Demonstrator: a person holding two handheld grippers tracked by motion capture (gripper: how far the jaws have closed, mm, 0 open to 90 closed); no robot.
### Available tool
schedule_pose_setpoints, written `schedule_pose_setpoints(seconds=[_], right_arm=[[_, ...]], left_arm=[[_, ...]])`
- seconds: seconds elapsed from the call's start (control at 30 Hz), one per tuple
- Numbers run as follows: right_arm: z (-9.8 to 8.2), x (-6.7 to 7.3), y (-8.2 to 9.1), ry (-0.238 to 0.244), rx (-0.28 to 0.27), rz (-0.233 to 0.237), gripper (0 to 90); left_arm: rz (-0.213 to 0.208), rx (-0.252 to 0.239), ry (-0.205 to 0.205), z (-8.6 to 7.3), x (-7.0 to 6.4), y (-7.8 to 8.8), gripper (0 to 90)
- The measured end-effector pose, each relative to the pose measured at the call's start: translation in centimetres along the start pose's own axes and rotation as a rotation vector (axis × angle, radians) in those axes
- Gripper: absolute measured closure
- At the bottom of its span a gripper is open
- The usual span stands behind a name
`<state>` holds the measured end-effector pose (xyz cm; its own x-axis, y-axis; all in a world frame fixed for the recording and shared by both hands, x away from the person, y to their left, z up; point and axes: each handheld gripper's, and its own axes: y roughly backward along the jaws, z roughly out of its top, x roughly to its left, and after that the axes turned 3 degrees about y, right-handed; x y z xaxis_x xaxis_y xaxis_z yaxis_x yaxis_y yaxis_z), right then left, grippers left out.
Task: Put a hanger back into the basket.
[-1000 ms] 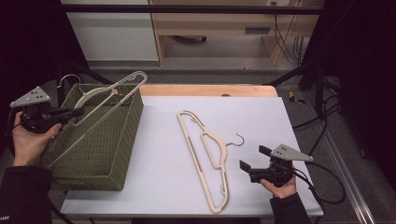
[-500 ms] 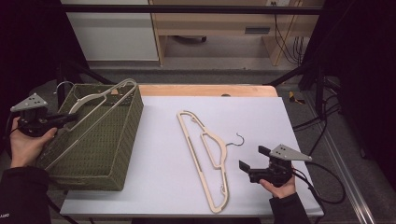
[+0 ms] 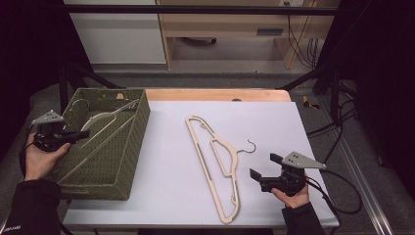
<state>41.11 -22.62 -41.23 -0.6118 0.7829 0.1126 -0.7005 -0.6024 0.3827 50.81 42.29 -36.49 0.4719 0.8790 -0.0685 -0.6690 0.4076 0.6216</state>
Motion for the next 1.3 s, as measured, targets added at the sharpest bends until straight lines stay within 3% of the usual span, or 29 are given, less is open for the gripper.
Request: schedule_pose_setpoints(seconds=[0.17,0.27,0.4,0.73,0.93,1.1,1.3], right_arm=[[0.0,0.0,0.0,-0.003,0.0,0.004,5.1],[0.0,0.0,0.0,0.0,0.0,0.004,5.1],[0.0,0.0,0.0,0.001,-0.001,0.003,5.2],[-0.1,0.1,-0.1,0.004,0.006,0.008,5.3],[-0.1,0.1,-0.1,0.003,0.006,0.009,5.2],[-0.1,0.1,-0.1,0.007,0.005,0.011,5.3],[-0.1,0.1,-0.2,0.013,0.01,0.009,5.2]], left_arm=[[0.035,0.023,0.002,0.0,-0.3,-0.7,85.4],[0.042,0.021,0.031,-0.2,-0.2,-0.8,84.8],[0.096,0.043,0.057,-0.5,0.2,-0.8,82.8],[0.154,0.035,0.131,-1.1,1.2,-0.4,77.0],[0.208,0.068,0.133,-1.1,1.4,-0.5,81.4],[0.239,0.111,0.148,-1.3,1.7,-1.1,81.1],[0.268,0.13,0.171,-1.3,2.0,-1.4,80.2]])
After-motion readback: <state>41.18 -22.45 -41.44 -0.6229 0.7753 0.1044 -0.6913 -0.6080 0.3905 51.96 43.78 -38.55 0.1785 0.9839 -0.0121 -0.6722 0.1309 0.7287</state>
